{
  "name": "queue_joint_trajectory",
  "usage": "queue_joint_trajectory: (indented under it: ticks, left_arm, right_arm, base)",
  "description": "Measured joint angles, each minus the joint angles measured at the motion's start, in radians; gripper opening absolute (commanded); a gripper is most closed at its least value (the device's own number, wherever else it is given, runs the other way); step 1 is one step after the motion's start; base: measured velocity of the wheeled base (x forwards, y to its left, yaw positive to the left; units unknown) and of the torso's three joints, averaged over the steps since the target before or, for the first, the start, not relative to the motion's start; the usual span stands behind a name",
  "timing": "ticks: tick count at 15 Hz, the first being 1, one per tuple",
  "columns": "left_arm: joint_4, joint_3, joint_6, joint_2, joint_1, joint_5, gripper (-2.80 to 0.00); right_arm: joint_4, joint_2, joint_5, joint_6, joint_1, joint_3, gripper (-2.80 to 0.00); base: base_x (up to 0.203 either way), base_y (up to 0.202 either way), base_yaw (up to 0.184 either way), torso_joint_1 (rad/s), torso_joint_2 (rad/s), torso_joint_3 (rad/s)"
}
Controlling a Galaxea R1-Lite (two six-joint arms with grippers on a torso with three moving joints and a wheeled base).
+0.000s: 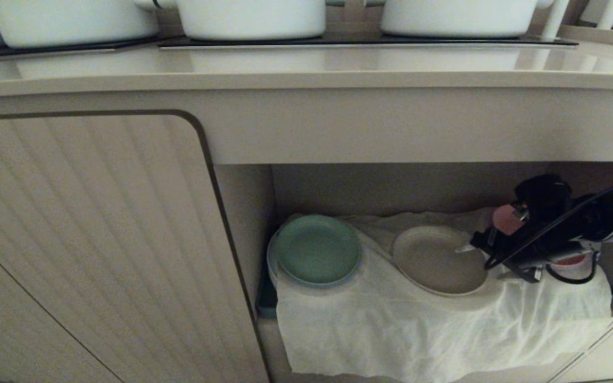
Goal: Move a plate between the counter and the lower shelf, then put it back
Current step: Put the plate in the cupboard, then pick up the plate in the cupboard
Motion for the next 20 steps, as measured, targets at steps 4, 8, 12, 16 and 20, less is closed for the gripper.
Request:
queue_joint_trajectory:
  ticks: [4, 8, 12, 16, 20]
  left_arm:
    - [0.0, 0.0, 0.0, 0.0, 0.0, 0.0, -2.8]
    - [0.0, 0.0, 0.0, 0.0, 0.0, 0.0, -2.8]
    - [0.0, 0.0, 0.0, 0.0, 0.0, 0.0, -2.8]
    - [0.0, 0.0, 0.0, 0.0, 0.0, 0.0, -2.8]
    - [0.0, 0.0, 0.0, 0.0, 0.0, 0.001, -2.8]
  right_arm:
    - [0.042, -0.013, 0.001, 0.0, 0.0, -0.007, 0.0]
    - [0.073, -0.036, 0.001, 0.0, 0.0, -0.008, 0.0]
    - [0.153, -0.074, 0.004, -0.001, 0.0, -0.004, 0.0]
    - [0.246, -0.121, 0.004, -0.004, 0.001, 0.008, 0.0]
    - [0.259, -0.186, 0.003, -0.118, 0.001, 0.108, 0.0]
  base:
    - [0.0, 0.0, 0.0, 0.0, 0.0, 0.0]
    - [0.0, 0.0, 0.0, 0.0, 0.0, 0.0]
    - [0.0, 0.0, 0.0, 0.0, 0.0, 0.0]
    - [0.0, 0.0, 0.0, 0.0, 0.0, 0.0]
    - [0.0, 0.0, 0.0, 0.0, 0.0, 0.0]
